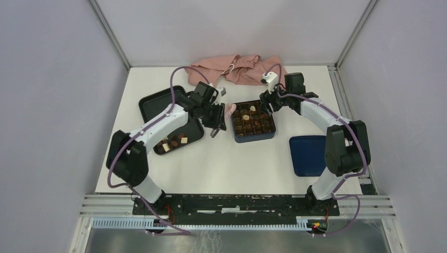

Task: Pack the chocolate
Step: Place the fake chocolate in the packing box.

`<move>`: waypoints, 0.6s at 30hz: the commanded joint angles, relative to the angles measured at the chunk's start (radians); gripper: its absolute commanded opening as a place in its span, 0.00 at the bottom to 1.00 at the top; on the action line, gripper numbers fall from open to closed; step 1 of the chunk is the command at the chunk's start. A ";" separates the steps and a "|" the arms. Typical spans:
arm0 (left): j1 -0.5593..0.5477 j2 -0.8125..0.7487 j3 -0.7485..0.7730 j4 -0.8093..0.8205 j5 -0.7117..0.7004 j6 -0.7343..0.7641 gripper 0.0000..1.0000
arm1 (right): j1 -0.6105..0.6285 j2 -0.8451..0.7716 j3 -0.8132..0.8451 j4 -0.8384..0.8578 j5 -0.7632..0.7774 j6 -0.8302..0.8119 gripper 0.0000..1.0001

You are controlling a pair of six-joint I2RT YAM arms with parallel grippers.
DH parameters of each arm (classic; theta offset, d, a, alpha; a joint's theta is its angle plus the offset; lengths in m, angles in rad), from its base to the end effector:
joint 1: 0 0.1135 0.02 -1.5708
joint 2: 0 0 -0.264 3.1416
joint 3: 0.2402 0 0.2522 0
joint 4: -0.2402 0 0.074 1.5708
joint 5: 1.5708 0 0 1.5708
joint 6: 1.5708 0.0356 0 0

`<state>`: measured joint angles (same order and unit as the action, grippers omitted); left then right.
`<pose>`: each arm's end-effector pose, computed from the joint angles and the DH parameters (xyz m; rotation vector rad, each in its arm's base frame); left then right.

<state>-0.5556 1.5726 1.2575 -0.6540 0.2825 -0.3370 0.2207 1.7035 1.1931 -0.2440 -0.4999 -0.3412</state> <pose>0.2779 -0.1842 0.2694 0.4028 2.6055 -0.6906 0.3618 0.0987 0.2358 -0.8634 2.0950 0.5153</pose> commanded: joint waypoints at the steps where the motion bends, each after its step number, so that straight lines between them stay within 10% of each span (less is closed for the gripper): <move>1: -0.036 0.122 0.132 0.045 -0.028 -0.025 0.14 | -0.011 -0.018 0.042 0.021 -0.023 0.007 0.67; 18: -0.088 0.394 0.416 -0.147 -0.223 0.057 0.16 | -0.023 -0.018 0.039 0.023 -0.045 0.018 0.67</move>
<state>-0.6308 1.9461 1.6173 -0.7643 0.1009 -0.3279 0.2016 1.7035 1.1931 -0.2455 -0.5232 -0.3344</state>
